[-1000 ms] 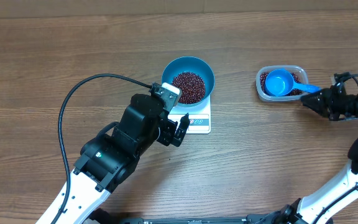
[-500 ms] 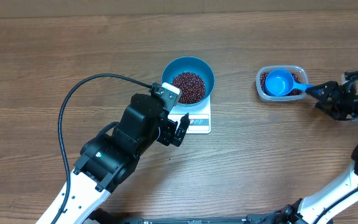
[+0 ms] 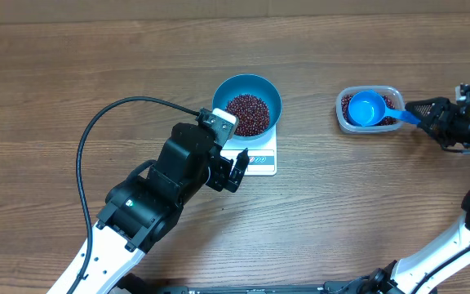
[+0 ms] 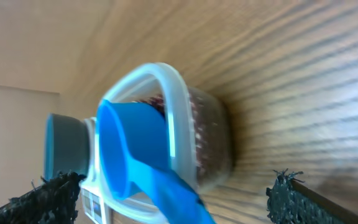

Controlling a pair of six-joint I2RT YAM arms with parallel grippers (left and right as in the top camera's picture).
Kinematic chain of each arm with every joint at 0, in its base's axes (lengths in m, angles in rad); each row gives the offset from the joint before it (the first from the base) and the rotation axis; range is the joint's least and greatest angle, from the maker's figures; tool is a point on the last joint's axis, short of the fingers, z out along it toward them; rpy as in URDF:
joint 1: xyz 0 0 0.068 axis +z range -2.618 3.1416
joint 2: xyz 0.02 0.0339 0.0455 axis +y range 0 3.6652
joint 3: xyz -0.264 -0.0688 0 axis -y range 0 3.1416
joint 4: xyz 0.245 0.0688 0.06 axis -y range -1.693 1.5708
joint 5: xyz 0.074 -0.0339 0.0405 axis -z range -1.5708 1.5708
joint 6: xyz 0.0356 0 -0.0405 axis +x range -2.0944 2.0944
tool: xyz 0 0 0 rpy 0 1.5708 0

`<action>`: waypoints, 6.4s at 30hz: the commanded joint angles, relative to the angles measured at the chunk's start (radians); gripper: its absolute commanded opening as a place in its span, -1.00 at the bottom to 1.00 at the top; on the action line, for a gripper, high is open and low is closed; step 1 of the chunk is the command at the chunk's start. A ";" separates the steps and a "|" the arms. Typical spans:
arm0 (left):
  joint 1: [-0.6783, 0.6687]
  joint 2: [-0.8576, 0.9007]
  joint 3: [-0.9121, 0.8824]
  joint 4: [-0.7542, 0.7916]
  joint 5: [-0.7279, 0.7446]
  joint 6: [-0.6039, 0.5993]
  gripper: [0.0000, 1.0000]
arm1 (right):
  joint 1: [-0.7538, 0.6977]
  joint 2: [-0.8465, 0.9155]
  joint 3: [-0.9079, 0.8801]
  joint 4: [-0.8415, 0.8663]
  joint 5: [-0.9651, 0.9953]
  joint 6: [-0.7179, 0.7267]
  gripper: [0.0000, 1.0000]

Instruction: Scoop item into bowl and weigh 150g on scale

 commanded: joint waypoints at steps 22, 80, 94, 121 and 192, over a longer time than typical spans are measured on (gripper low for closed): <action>0.005 -0.011 -0.001 0.003 0.013 0.005 0.99 | 0.043 0.009 -0.002 -0.021 -0.195 -0.008 0.86; 0.005 -0.011 -0.001 0.003 0.013 0.005 0.99 | -0.027 0.008 0.001 -0.136 -0.202 -0.032 0.85; 0.005 -0.011 -0.001 0.004 0.018 0.005 0.99 | -0.027 0.008 0.001 -0.211 -0.277 -0.114 0.84; 0.005 -0.011 -0.001 0.004 0.024 0.005 0.99 | 0.063 0.008 0.001 -0.180 -0.272 -0.132 0.51; 0.005 -0.011 -0.001 0.000 0.024 0.004 0.99 | 0.065 0.008 0.000 -0.206 -0.120 -0.133 -0.79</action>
